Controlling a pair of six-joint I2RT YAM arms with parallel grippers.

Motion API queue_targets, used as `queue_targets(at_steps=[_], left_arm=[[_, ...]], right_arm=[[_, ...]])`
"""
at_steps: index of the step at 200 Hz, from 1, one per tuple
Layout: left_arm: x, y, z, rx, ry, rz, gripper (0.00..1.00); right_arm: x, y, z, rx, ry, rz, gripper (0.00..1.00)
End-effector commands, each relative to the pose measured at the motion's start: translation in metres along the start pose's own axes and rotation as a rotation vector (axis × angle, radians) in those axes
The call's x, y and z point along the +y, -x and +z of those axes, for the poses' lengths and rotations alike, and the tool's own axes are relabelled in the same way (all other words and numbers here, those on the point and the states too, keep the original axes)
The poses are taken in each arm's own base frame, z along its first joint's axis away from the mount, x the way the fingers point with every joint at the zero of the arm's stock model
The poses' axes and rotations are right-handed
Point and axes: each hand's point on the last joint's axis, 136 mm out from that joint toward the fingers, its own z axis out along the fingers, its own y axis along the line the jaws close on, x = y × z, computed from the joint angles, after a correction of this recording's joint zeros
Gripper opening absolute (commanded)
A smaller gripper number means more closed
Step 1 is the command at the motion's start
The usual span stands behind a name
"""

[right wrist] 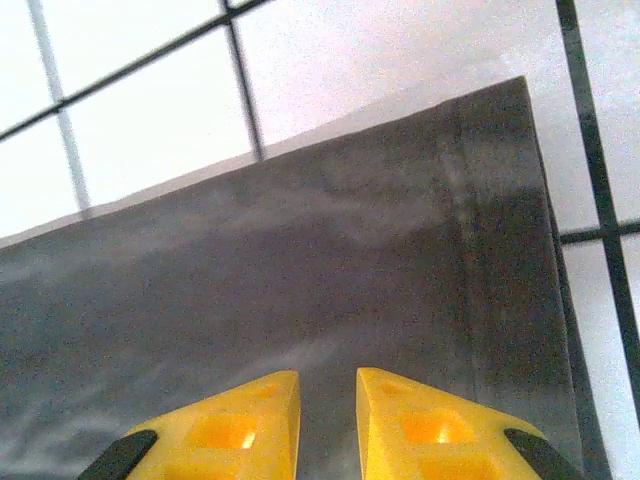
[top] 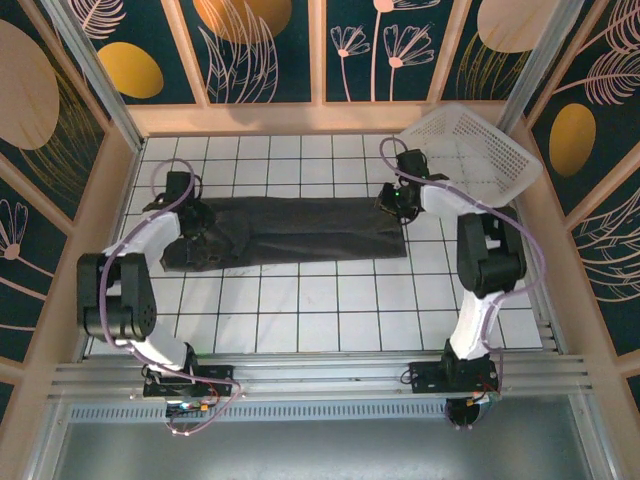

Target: Fold and stack the t-shirts

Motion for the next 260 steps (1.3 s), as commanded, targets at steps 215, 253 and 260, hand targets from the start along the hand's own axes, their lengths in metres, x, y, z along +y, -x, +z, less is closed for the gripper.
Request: queue_targets(at_steps=[215,253,260], left_arm=[[-0.369,-0.094,0.109,0.313,-0.684,0.214,0.45],[-0.371,-0.081,0.031,0.214,-0.669,0.298,0.57],[-0.366,-0.088,0.02,0.212,-0.645,0.322,0.57]], right_arm=[[0.06,-0.271,-0.07,0.399,0.019,0.057,0.39],[0.028,-0.268,-0.115,0.306,-0.001,0.09,0.46],[0.02,-0.269,-0.118,0.296,-0.003,0.089,0.47]])
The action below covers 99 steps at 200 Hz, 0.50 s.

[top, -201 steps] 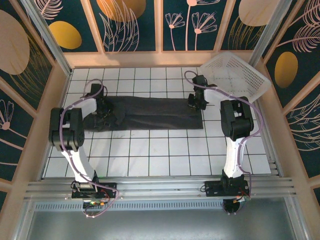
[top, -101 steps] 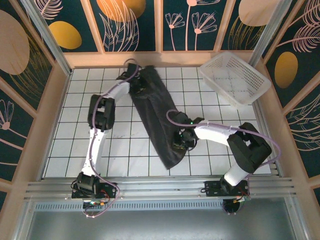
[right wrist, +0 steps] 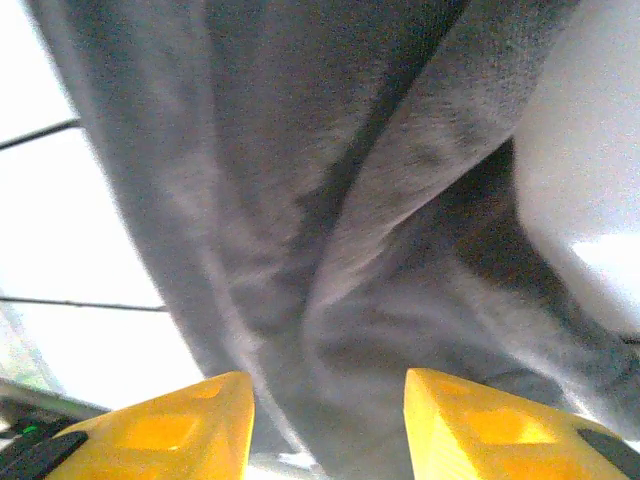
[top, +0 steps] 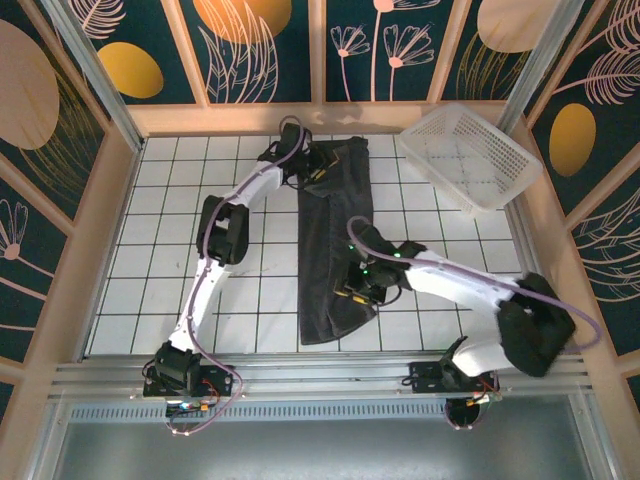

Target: Fold and stack the t-shirts

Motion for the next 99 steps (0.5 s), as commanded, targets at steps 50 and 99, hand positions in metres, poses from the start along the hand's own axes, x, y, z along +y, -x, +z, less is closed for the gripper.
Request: queue_targets(at_steps=[50,99], left_arm=[[-0.015,-0.122,-0.131,0.102,0.208,0.257,0.49],[0.079,-0.246,-0.207,0.364,0.42,0.411,0.44]], right_arm=[[-0.09,-0.028,0.0,0.013,-0.251,-0.064,0.47],[-0.074,-0.005,0.019,0.011,-0.314,-0.256,0.51]])
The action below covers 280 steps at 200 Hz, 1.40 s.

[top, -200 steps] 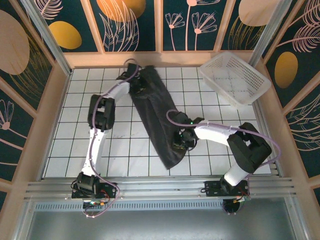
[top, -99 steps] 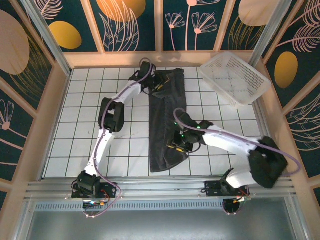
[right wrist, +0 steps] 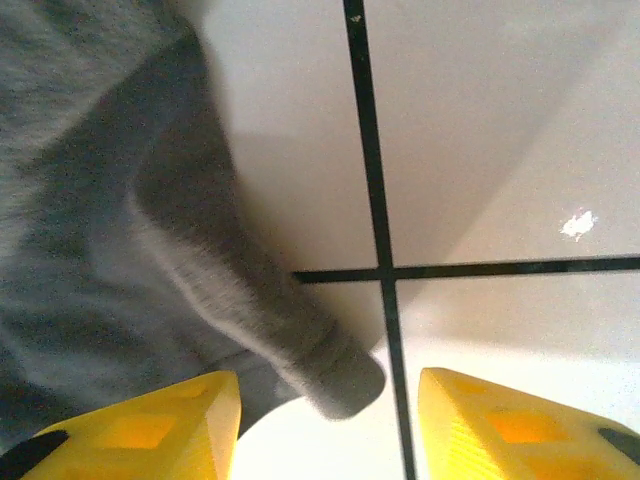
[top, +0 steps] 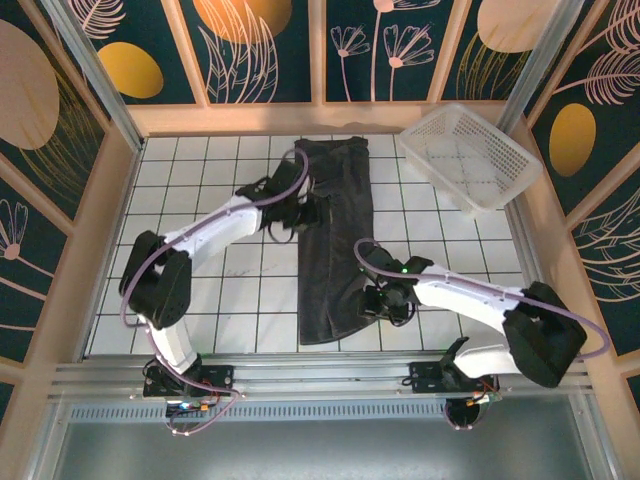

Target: Fold and stack the t-shirts

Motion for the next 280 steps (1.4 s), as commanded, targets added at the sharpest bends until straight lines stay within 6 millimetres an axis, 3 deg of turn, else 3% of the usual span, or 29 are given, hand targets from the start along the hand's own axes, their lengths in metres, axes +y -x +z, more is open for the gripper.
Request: queue_targets(at_steps=[1,17,43,87,119,138,155,185,198,214,219,245,280], left_arm=[[0.052,-0.077,-0.003,0.178,0.161,0.087,0.44],[0.063,-0.117,-0.009,0.248,0.157,0.072,0.44],[0.077,-0.162,-0.017,0.328,0.141,0.016,0.46],[0.068,-0.217,-0.026,0.479,0.019,-0.049,0.55],[0.064,-0.249,-0.023,0.568,-0.008,-0.042,0.55],[0.073,-0.26,-0.019,0.601,0.039,-0.032,0.53],[0.079,-0.258,-0.016,0.588,0.077,-0.02,0.51],[0.07,-0.253,-0.005,0.574,0.038,-0.025,0.46],[0.072,-0.253,-0.004,0.575,0.054,-0.017,0.33],[0.075,-0.247,-0.007,0.544,0.086,-0.007,0.01],[0.074,-0.243,-0.01,0.525,0.092,-0.006,0.0],[0.056,-0.206,-0.025,0.378,0.087,0.015,0.0],[0.029,-0.131,-0.036,0.224,-0.032,-0.055,0.0]], right_arm=[[0.011,0.018,-0.001,-0.044,-0.035,-0.13,0.51],[0.014,0.021,0.004,-0.033,-0.052,-0.157,0.47],[0.014,0.014,0.016,0.004,-0.048,-0.168,0.37],[0.015,-0.022,0.022,0.104,0.0,-0.128,0.13],[0.021,-0.047,0.017,0.143,0.034,-0.11,0.07],[0.021,-0.055,0.016,0.149,0.032,-0.106,0.03],[0.02,-0.059,0.017,0.152,0.027,-0.101,0.01],[0.021,-0.062,0.016,0.145,0.028,-0.092,0.0],[0.022,-0.061,0.013,0.137,0.03,-0.087,0.0],[0.023,-0.057,0.007,0.115,0.035,-0.078,0.0],[0.024,-0.055,0.004,0.108,0.039,-0.072,0.0],[0.034,-0.03,-0.018,0.051,0.101,-0.006,0.0],[0.05,0.039,-0.061,-0.069,0.219,0.103,0.0]])
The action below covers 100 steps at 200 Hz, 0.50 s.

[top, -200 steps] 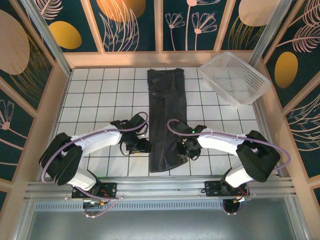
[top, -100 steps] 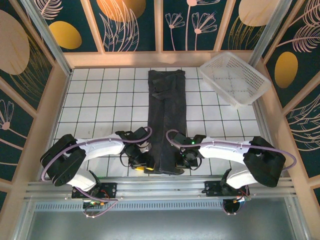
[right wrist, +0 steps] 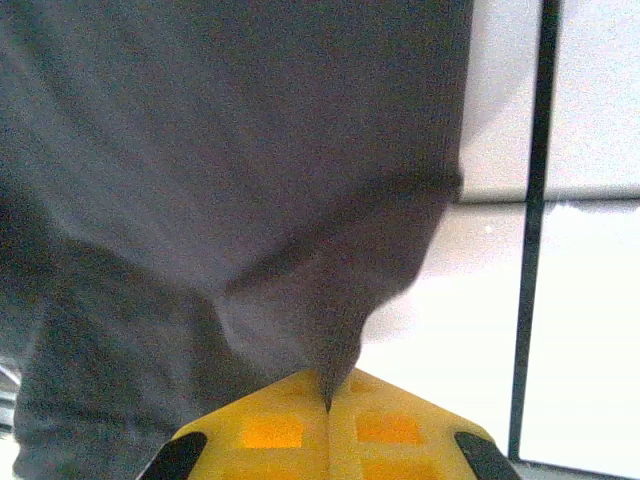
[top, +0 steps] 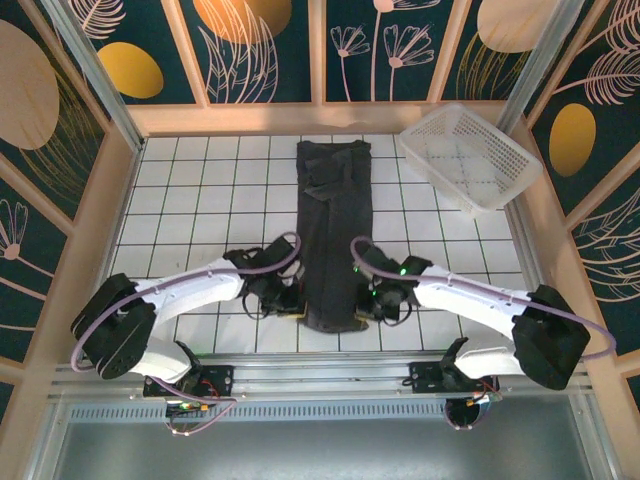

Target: Fold and stack the t-shirts

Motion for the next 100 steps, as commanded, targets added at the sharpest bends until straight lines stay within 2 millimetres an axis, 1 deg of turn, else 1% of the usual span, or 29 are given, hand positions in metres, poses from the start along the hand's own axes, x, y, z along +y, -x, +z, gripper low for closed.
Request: queue_targets(at_steps=[1,5,8,10,13,29,40,47,48,52,65,68,88,100], left_arm=[[-0.018,0.051,-0.031,-0.144,-0.065,-0.03,0.0],[-0.021,0.059,-0.035,-0.158,-0.075,-0.031,0.0],[-0.02,0.063,-0.035,-0.161,-0.073,-0.038,0.0],[-0.026,0.071,-0.04,-0.177,-0.085,-0.033,0.0],[-0.029,0.078,-0.043,-0.19,-0.093,-0.033,0.0],[-0.036,0.111,-0.054,-0.235,-0.111,-0.046,0.0],[-0.037,0.134,-0.059,-0.264,-0.114,-0.062,0.0],[-0.038,0.147,-0.061,-0.281,-0.119,-0.071,0.0],[-0.037,0.149,-0.061,-0.283,-0.119,-0.073,0.0],[-0.037,0.157,-0.063,-0.295,-0.121,-0.08,0.0],[-0.035,0.179,-0.065,-0.322,-0.131,-0.094,0.0],[-0.03,0.183,-0.058,-0.31,-0.123,-0.107,0.0],[-0.023,0.212,-0.051,-0.323,-0.131,-0.131,0.0],[-0.018,0.227,-0.046,-0.324,-0.139,-0.146,0.0]], right_arm=[[0.019,0.043,-0.033,-0.092,0.072,0.041,0.0],[0.021,0.052,-0.037,-0.105,0.079,0.047,0.0],[0.023,0.058,-0.04,-0.113,0.083,0.052,0.0],[0.023,0.062,-0.041,-0.119,0.086,0.055,0.0],[0.024,0.069,-0.043,-0.126,0.088,0.059,0.0],[0.029,0.105,-0.051,-0.17,0.095,0.072,0.0],[0.032,0.128,-0.054,-0.193,0.091,0.075,0.0],[0.039,0.139,-0.055,-0.206,0.089,0.057,0.0],[0.036,0.144,-0.056,-0.211,0.086,0.068,0.0],[0.034,0.155,-0.057,-0.222,0.081,0.082,0.0],[0.033,0.179,-0.053,-0.231,0.075,0.092,0.0],[0.033,0.184,-0.053,-0.234,0.076,0.092,0.0],[0.035,0.216,-0.045,-0.245,0.069,0.091,0.0],[0.033,0.232,-0.037,-0.238,0.055,0.09,0.0]])
